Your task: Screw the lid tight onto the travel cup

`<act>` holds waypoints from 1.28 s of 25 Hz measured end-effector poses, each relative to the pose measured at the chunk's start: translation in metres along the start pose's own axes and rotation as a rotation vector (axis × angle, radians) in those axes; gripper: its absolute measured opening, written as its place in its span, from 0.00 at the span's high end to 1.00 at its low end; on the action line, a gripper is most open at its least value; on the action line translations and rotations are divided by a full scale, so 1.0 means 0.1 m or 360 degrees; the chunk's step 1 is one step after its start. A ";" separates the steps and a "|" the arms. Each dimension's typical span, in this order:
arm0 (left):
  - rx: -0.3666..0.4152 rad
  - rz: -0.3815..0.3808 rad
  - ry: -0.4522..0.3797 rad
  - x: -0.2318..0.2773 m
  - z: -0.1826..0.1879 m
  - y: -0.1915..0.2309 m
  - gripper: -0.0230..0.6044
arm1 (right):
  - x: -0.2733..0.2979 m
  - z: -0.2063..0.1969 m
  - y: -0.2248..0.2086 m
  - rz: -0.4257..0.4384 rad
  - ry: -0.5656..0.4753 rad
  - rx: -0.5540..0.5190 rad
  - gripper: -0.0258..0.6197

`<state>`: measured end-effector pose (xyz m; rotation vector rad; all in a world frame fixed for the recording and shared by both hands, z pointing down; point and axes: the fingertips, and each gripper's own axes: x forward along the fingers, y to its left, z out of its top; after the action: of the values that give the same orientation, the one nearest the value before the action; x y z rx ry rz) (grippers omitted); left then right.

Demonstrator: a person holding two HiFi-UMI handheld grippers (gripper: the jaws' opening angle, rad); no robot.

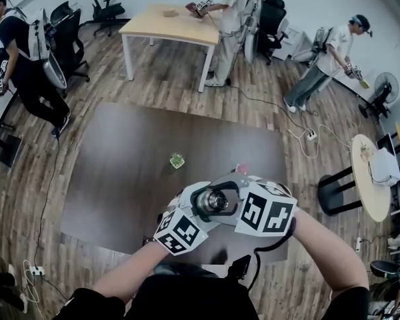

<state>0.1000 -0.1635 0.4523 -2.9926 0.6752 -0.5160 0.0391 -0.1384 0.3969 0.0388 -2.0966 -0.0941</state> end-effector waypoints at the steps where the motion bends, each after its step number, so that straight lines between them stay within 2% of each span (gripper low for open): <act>1: 0.0021 -0.0001 0.0008 0.01 0.01 -0.01 0.34 | 0.01 0.00 0.00 0.0021 0.0009 -0.0004 0.54; 5: 0.0042 -0.0001 0.0021 0.02 0.02 -0.02 0.34 | 0.00 0.00 0.01 0.0064 0.0006 -0.0002 0.54; 7: 0.0011 0.0011 0.0009 0.02 0.05 0.00 0.34 | -0.02 0.03 -0.02 0.0016 -0.0037 0.0071 0.54; 11: -0.0075 0.0030 -0.0025 0.00 0.05 0.07 0.34 | 0.00 0.14 -0.13 -0.0241 -0.0237 0.0357 0.54; 15: -0.0127 0.0022 -0.0033 -0.02 0.04 0.09 0.34 | -0.03 0.19 -0.20 -0.0585 -0.0493 0.0595 0.54; 18: -0.0118 -0.0002 -0.0030 -0.04 0.07 0.05 0.34 | -0.11 0.22 -0.20 -0.0804 -0.0705 0.0699 0.54; 21: -0.0094 -0.0041 -0.0012 -0.04 0.08 0.01 0.34 | -0.17 0.23 -0.18 -0.0883 -0.0885 0.0727 0.54; 23: -0.0089 -0.0092 -0.0004 -0.04 0.08 -0.03 0.34 | -0.21 0.27 -0.12 -0.0841 -0.1029 0.0648 0.53; 25: -0.0076 -0.0159 0.0001 -0.06 0.10 -0.09 0.34 | -0.30 0.27 -0.01 -0.0684 -0.1208 0.0614 0.51; 27: -0.0061 -0.0225 -0.0003 -0.09 0.15 -0.16 0.34 | -0.39 0.19 0.07 -0.0490 -0.1316 0.0553 0.50; 30: -0.0030 -0.0315 0.0007 -0.12 0.21 -0.28 0.34 | -0.40 0.09 0.10 -0.0286 -0.1319 0.0363 0.50; 32: -0.0009 -0.0359 0.0020 -0.13 0.21 -0.38 0.34 | -0.36 0.06 0.14 -0.0164 -0.1259 0.0320 0.50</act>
<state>0.1114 -0.1248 0.4321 -3.0909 0.3407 -0.5432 0.0521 -0.1218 0.3643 0.2679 -2.8883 0.0521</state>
